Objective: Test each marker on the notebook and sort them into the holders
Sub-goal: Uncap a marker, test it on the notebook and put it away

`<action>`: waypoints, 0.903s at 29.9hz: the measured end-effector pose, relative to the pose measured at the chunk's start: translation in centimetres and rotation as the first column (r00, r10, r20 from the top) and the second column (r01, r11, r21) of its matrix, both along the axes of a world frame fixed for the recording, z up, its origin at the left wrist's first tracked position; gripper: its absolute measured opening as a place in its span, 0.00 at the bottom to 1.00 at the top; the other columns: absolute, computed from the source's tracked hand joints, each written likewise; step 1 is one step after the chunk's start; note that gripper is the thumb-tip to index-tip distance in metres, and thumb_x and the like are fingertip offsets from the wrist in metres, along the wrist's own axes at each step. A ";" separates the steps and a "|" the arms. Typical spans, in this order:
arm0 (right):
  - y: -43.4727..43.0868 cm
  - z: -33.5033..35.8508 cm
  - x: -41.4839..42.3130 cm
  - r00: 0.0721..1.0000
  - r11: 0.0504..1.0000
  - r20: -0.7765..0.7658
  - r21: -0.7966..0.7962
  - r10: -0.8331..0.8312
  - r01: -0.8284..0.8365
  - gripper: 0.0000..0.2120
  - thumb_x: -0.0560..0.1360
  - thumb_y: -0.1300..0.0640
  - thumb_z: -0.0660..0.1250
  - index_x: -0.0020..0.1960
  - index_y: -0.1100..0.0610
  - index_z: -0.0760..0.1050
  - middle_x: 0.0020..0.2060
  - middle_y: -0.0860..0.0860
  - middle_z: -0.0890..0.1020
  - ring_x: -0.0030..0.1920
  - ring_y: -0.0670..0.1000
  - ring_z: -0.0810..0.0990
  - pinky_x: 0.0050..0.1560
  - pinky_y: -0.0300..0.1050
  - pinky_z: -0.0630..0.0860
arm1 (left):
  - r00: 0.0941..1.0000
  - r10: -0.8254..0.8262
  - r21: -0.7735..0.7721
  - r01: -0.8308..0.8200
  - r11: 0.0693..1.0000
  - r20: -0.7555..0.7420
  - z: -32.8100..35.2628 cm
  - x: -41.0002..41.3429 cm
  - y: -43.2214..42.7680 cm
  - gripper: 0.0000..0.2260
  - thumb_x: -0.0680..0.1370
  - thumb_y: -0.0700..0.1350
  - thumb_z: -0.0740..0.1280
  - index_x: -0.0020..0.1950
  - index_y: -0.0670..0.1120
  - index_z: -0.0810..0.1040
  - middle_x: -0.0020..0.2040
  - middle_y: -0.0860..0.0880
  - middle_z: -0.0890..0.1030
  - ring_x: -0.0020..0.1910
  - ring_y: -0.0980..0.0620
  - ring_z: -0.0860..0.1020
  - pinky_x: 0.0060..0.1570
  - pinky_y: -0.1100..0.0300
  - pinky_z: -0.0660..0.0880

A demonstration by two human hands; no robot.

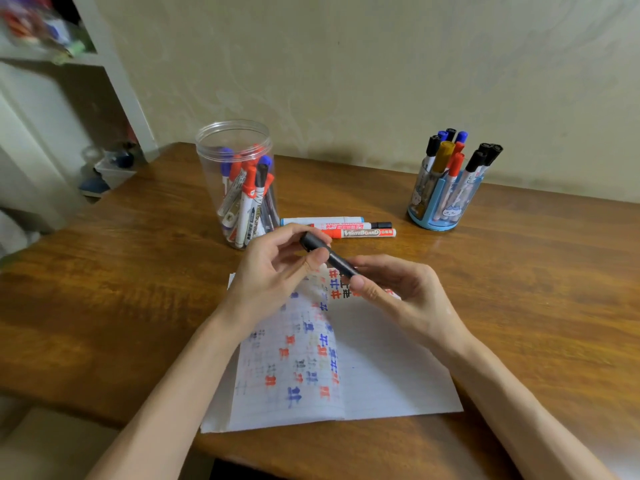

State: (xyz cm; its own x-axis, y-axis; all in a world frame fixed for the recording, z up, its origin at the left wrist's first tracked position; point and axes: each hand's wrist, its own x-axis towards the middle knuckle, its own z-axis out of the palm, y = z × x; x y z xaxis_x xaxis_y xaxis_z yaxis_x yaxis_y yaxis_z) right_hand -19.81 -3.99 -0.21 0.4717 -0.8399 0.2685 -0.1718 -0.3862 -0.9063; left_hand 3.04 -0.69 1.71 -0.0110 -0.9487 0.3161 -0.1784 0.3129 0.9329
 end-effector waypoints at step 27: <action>8.2 2.1 20.7 0.809 0.779 -0.212 -0.221 0.549 -0.587 0.17 0.79 0.69 0.68 0.63 0.55 0.84 0.57 0.47 0.87 0.56 0.48 0.86 0.60 0.53 0.82 | 0.840 0.534 0.047 -0.539 0.841 0.097 0.7 15.1 27.9 0.12 0.81 0.40 0.70 0.64 0.44 0.80 0.54 0.45 0.84 0.58 0.44 0.82 0.64 0.48 0.77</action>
